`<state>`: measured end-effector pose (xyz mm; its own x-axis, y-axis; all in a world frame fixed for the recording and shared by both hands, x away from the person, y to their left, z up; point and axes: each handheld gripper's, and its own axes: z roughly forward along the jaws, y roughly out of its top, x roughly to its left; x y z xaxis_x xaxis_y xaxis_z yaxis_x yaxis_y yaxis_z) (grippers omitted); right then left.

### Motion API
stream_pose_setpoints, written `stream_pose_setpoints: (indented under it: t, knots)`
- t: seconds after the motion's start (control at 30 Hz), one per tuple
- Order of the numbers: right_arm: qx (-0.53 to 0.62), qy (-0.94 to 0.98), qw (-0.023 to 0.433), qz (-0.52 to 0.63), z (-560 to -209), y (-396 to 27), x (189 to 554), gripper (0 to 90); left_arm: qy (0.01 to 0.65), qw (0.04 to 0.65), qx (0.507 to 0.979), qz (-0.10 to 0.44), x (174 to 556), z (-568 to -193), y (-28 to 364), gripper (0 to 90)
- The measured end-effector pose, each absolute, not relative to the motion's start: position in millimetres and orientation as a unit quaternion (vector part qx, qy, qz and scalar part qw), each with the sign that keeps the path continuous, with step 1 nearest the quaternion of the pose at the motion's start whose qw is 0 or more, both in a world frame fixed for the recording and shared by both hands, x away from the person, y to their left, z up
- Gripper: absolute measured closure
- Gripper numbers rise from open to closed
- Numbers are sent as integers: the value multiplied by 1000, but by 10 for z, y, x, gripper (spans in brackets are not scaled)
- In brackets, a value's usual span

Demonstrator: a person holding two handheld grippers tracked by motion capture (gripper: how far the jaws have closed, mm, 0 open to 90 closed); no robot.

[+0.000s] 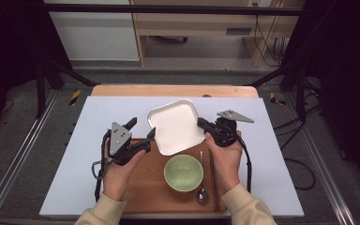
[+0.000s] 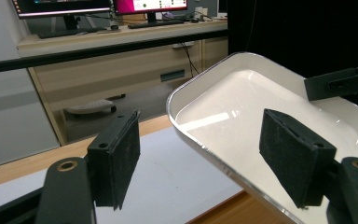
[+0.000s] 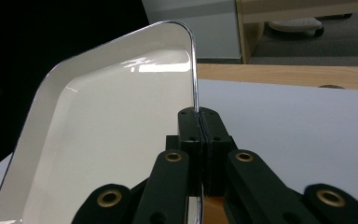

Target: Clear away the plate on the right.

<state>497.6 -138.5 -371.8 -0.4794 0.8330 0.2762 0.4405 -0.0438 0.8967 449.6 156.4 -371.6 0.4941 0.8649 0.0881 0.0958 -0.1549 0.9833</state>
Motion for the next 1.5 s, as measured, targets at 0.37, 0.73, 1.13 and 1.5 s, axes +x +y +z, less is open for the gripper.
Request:
stream_pose_setpoints:
  t: [0.37,0.73,1.13,1.5]
  knots:
    - [475,662,199,544,-3716,-1326,4928,891,397,533,668,336,4637,-3829,1475,351]
    - [476,651,215,550,-3697,-1297,4898,891,420,535,662,315,4699,-3887,1411,436]
    - [472,663,225,536,-3742,-1185,4879,879,450,559,615,325,4773,-3840,1480,783]
    - [466,672,212,536,-3813,-1124,4932,857,435,572,601,351,4859,-3672,1466,890]
